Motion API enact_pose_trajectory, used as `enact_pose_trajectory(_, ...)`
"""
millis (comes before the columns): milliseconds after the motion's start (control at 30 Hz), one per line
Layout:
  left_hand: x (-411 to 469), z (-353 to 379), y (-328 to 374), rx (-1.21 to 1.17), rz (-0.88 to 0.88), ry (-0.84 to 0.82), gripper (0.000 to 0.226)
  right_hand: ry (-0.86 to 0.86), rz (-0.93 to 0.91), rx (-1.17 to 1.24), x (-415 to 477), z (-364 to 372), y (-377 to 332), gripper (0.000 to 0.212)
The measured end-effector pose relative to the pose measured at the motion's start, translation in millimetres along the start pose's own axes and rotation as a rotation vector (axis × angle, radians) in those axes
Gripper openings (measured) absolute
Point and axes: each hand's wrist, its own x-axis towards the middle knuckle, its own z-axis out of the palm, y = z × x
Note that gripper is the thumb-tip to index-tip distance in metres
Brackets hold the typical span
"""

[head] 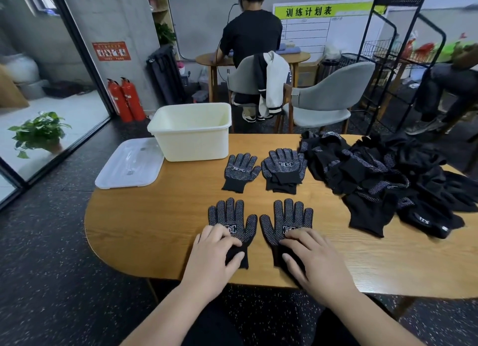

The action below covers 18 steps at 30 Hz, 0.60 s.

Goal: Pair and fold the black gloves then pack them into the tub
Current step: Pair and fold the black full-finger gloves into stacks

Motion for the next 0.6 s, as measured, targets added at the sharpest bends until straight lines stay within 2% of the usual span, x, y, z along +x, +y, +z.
enact_pose_trajectory(133, 9.9, -2.0, 9.4, 0.017, -0.072, 0.004, 0.003, -0.010, 0.017, 0.001, 1.6, -1.3, -1.0, 0.042)
enact_pose_trajectory(233, 17.3, -1.3, 15.2, -0.006, -0.119, -0.001, 0.004, -0.006, 0.039, 0.031, 2.7, -2.1, -0.8, 0.044)
enact_pose_trajectory(467, 32.8, 4.3, 42.6, -0.401, -0.256, 0.072, 0.003, -0.001, 0.059, 0.129, 1.9, -6.3, 2.6, 0.046)
enact_pose_trajectory(600, 30.7, 18.5, 42.2, -0.543, -0.307, 0.071, 0.002, -0.033, -0.012, 0.120, 3.0, -6.8, 2.4, 0.046)
